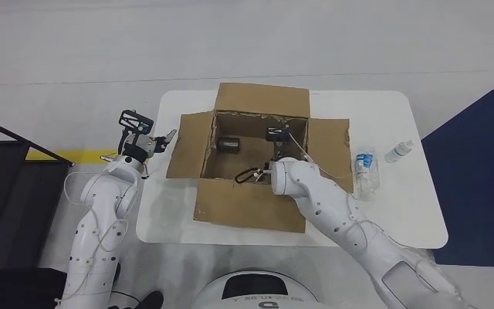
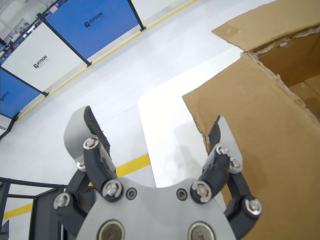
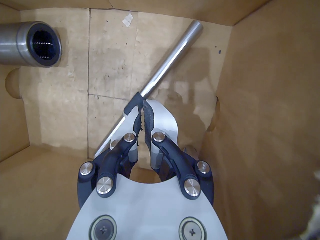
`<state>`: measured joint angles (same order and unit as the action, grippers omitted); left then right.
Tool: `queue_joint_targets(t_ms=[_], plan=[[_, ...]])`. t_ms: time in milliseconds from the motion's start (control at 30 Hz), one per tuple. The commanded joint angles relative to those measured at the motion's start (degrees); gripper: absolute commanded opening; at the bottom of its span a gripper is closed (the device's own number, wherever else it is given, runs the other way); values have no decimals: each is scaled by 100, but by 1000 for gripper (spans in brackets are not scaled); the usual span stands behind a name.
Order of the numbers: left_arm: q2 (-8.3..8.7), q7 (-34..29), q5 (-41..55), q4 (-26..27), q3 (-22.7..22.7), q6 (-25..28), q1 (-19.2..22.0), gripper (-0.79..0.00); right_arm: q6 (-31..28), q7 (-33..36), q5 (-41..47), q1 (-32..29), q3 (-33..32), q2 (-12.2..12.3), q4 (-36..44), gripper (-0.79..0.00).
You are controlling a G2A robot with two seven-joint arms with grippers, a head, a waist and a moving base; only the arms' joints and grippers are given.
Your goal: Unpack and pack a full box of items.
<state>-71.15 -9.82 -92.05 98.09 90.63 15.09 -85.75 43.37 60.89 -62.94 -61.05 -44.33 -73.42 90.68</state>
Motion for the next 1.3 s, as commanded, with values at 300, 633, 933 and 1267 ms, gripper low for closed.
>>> queue_joint_targets(t_ms=[300,633,933,1267], plan=[[0,0,0,0,0,0,0,0,-87,89,22,-184,-351,-60,10,-637],[0,0,0,0,0,0,0,0,325,-322,557,342,5,-497,-925,-619],[0,0,0,0,0,0,0,0,1030,-1026,1026,754,478,-922,-1908,-570],[0,0,0,0,0,0,0,0,1463,-1460,1638,1279,949,-1252,-2855,-683]])
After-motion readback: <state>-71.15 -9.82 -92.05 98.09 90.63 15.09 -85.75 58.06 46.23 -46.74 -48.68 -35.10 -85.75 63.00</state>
